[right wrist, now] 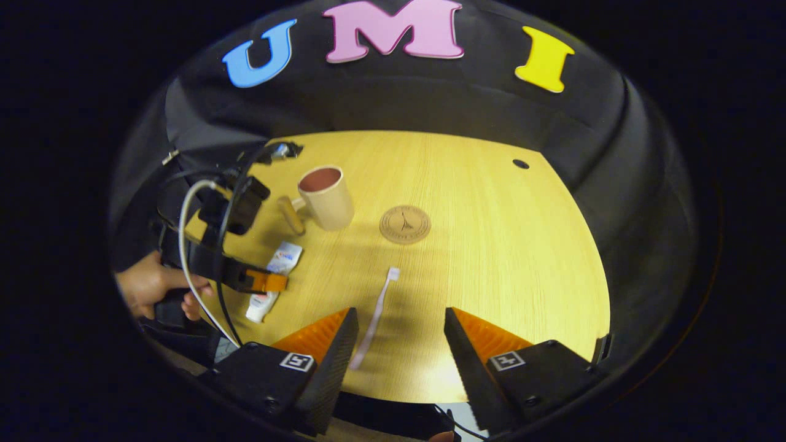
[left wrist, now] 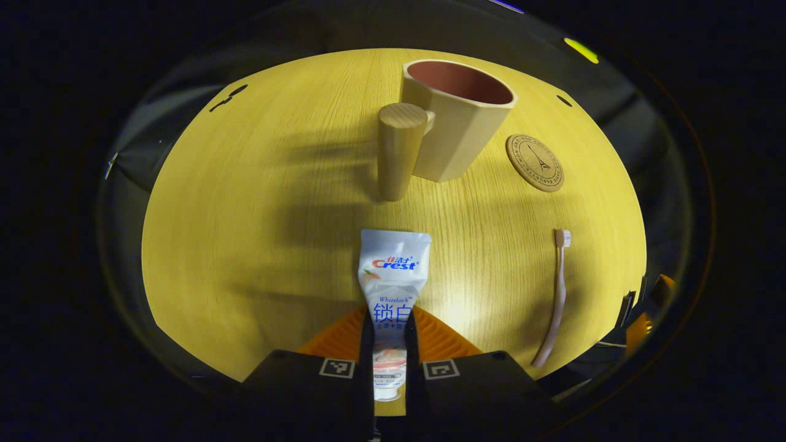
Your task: Put the toothbrush and toothpaste on the desktop into the cup, then pick up the cup and place it on the coaster on the desktop.
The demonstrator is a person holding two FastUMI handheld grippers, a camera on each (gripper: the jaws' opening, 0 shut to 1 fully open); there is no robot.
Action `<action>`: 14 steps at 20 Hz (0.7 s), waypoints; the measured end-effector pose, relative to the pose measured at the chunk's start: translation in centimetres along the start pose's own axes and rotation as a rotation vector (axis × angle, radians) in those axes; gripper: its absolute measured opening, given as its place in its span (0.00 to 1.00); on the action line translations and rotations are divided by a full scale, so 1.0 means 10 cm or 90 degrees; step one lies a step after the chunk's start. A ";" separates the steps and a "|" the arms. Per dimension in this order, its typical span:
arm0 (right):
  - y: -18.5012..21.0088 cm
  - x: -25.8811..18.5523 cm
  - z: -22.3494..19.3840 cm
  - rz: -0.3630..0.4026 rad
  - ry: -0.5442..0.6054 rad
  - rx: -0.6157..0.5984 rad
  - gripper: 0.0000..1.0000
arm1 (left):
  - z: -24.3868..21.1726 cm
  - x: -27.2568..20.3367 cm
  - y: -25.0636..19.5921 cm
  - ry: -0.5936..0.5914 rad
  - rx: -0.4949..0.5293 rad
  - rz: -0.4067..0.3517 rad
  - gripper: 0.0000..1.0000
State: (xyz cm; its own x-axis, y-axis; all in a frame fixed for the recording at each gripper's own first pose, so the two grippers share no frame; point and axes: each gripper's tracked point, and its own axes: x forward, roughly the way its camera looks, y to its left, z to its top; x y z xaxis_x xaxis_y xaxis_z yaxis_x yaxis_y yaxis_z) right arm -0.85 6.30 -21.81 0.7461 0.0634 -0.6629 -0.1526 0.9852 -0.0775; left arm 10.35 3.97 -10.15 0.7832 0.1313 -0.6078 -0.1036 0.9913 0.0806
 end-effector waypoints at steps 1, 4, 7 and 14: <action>0.01 0.05 -0.06 -0.007 0.022 -0.010 0.68 | -0.02 -0.01 0.00 0.005 -0.005 -0.007 0.25; 0.07 0.14 -0.26 -0.017 0.087 -0.020 0.72 | -0.07 -0.10 -0.03 -0.007 -0.034 -0.027 0.23; 0.13 0.22 -0.33 -0.012 0.120 -0.015 0.69 | -0.13 -0.34 0.07 -0.047 -0.046 -0.044 0.22; 0.24 0.51 -0.30 -0.018 0.161 -0.011 0.59 | -0.32 -0.81 0.33 -0.131 -0.062 -0.039 0.22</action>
State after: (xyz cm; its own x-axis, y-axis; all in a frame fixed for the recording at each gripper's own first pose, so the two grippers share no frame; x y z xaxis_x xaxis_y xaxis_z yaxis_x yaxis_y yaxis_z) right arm 0.69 8.51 -27.61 0.5641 -0.0076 -0.8257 -0.1475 0.9829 -0.1098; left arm 1.73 6.21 -7.50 0.8973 0.0772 -0.4345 -0.1021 0.9942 -0.0342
